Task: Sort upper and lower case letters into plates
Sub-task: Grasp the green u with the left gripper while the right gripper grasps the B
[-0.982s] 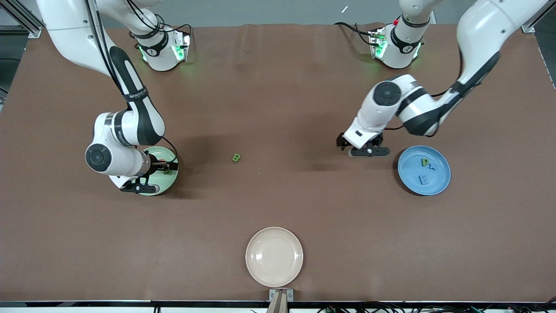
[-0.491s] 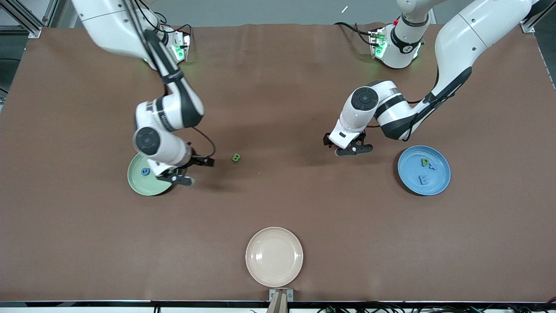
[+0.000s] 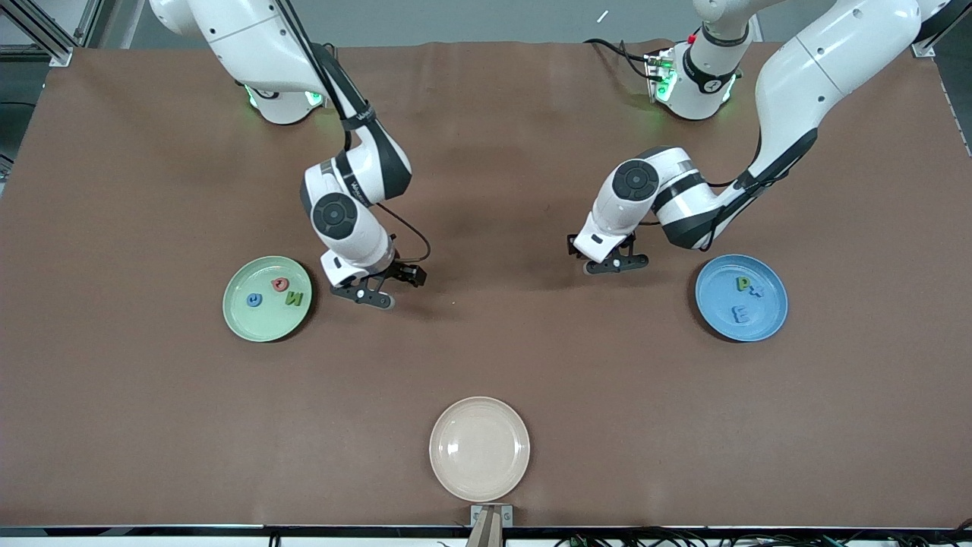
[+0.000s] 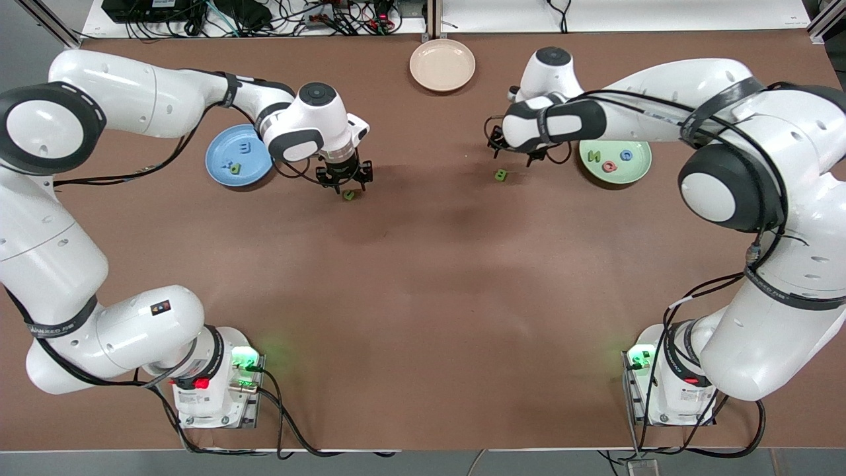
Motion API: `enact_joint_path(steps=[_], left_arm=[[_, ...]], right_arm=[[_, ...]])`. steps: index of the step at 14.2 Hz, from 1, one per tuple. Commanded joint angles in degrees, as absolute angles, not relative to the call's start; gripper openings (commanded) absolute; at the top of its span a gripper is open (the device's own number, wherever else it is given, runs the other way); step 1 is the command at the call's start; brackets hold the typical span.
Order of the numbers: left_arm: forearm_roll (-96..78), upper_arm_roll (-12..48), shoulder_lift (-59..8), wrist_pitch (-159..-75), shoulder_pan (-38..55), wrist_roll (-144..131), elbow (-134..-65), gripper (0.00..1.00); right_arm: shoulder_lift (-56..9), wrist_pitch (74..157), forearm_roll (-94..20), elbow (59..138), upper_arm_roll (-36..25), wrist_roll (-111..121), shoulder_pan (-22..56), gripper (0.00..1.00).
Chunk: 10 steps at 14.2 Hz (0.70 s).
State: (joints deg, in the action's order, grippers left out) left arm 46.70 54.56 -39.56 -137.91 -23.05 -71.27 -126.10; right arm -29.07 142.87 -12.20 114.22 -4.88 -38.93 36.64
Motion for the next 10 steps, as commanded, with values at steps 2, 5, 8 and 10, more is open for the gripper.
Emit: enact_joint_path(steps=[2, 5, 8, 10], left_arm=[[47.6, 53.5, -39.6, -138.8, -22.2, -72.2, -126.4, 0.58], [47.6, 53.4, -39.8, -138.8, -22.1, -72.2, -126.7, 0.48], [47.8, 53.3, -40.3, -138.8, -22.1, -72.2, -126.7, 0.38], [47.8, 53.3, -40.3, -138.8, -22.1, -72.2, -126.7, 0.27]], right_arm=[[-30.2, 147.3, -13.3, 116.5, -5.5, -42.1, 38.8, 0.85], [-30.3, 147.2, -13.3, 116.6, -5.5, -44.4, 39.8, 0.78], [-30.7, 147.3, -13.3, 116.7, -5.5, -46.0, 40.9, 0.70], [-30.8, 147.3, -13.3, 116.7, -5.5, -46.1, 41.4, 0.63]])
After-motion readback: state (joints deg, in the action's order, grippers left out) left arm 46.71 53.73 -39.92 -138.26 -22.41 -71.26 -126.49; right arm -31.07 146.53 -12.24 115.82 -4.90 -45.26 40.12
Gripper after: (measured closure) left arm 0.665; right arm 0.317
